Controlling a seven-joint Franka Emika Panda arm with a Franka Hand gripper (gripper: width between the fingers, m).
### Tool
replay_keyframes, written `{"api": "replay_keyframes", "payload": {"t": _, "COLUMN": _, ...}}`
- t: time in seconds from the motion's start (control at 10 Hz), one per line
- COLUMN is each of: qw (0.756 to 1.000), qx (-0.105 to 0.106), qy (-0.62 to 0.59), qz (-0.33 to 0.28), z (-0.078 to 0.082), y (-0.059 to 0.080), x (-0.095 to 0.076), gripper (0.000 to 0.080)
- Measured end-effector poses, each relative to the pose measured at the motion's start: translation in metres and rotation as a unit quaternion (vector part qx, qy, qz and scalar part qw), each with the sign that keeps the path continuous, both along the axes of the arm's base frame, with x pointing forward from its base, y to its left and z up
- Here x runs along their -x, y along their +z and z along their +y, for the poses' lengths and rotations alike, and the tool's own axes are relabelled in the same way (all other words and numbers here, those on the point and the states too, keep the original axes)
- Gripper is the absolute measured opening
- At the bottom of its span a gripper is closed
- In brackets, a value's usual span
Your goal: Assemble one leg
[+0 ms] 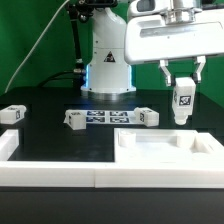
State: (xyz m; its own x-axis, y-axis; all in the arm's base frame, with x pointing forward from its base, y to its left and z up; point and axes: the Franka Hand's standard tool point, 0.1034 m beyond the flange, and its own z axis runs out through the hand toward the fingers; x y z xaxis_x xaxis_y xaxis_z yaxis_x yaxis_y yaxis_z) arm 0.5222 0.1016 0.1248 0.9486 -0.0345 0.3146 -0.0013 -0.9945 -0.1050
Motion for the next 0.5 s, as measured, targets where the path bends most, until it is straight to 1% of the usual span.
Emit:
{"api": "replay_keyframes", "payload": {"t": 0.1, "qw": 1.000, "qx": 0.001, "qy": 0.002, "qz": 0.000, "z": 0.000, "y": 0.000, "x": -0.001, "gripper": 0.0291}}
{"api": "replay_keyframes", "payload": {"t": 0.2, "qw": 1.000, "qx": 0.008, "qy": 0.025, "qz": -0.004, "z": -0.002, "y": 0.003, "x": -0.018, "gripper": 0.0291}}
{"api": "replay_keyframes", "payload": {"t": 0.3, "qw": 1.000, "qx": 0.006, "qy": 0.027, "qz": -0.013, "z": 0.001, "y": 0.006, "x": -0.036, "gripper": 0.0291}}
{"api": "replay_keyframes", "payload": {"t": 0.5, "qw": 0.999, "qx": 0.006, "qy": 0.036, "qz": -0.024, "z": 0.004, "y": 0.006, "x": -0.065, "gripper": 0.0291}}
